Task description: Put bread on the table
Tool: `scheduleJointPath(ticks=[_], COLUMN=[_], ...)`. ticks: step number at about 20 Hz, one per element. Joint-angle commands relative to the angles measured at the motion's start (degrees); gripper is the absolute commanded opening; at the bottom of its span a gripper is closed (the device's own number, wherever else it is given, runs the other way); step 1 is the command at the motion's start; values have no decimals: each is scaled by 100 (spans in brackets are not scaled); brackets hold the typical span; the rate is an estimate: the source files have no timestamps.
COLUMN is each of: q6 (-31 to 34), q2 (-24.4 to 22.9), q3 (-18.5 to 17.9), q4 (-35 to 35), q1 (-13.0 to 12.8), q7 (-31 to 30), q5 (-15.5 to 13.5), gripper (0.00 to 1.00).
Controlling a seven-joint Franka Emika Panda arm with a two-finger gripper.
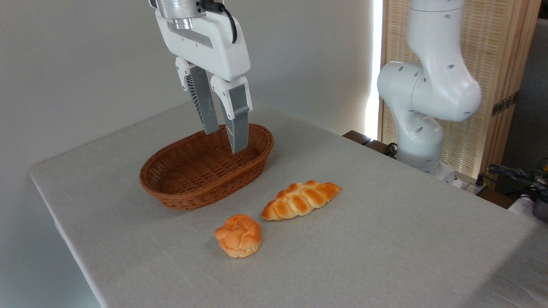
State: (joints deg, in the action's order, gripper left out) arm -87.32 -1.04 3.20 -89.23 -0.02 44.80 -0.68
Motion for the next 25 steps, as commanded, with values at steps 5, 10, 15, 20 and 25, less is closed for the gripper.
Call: scheduleJointPath(ticks=[5,10,15,20,25], q6=[66,-92,-92,-92,-92], q2=[34,16,16,16,16], q3=[-188,-337,-346,-346,-346], q4=[99,2,-7,-16,-24], q1=[-15,-68,-77,-77,-77], q7=[-59,-59,-68,-68,-68], q5=[-11,-169,-187,-196,-196], gripper=[100,100,100,100,100])
